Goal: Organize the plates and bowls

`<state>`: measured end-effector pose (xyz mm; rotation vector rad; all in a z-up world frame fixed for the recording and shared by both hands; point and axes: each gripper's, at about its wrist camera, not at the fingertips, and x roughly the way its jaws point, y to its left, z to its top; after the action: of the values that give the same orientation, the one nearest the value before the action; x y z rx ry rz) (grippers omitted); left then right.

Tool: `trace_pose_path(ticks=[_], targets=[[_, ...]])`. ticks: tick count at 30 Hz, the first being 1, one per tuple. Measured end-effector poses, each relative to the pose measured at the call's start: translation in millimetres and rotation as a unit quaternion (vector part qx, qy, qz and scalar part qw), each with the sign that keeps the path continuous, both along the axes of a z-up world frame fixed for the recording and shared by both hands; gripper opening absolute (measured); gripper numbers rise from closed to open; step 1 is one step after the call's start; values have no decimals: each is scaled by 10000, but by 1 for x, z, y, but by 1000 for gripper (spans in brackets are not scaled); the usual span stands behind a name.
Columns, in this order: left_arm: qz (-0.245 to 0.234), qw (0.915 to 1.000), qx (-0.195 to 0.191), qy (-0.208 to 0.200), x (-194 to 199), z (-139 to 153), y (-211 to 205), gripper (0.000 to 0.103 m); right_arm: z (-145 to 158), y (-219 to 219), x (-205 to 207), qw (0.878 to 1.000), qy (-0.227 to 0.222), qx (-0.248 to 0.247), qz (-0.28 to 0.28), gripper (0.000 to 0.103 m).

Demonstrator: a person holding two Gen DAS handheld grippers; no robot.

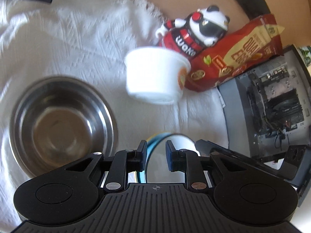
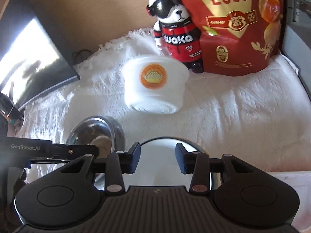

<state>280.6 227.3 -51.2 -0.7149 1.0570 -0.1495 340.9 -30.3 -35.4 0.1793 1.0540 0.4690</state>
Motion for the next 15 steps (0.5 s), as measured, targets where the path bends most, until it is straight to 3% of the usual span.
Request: trace_pose_path(ticks=[8, 10, 15], targets=[[387, 9990, 35, -213, 67, 40, 23, 23, 32, -21, 35, 9977, -223, 294, -571, 43], [358, 9993, 29, -75, 97, 41, 22, 23, 40, -29, 51, 9959, -287, 387, -761, 51], [395, 9979, 143, 493, 167, 18, 15, 23, 38, -38, 110, 9924, -29, 603, -1072, 51]])
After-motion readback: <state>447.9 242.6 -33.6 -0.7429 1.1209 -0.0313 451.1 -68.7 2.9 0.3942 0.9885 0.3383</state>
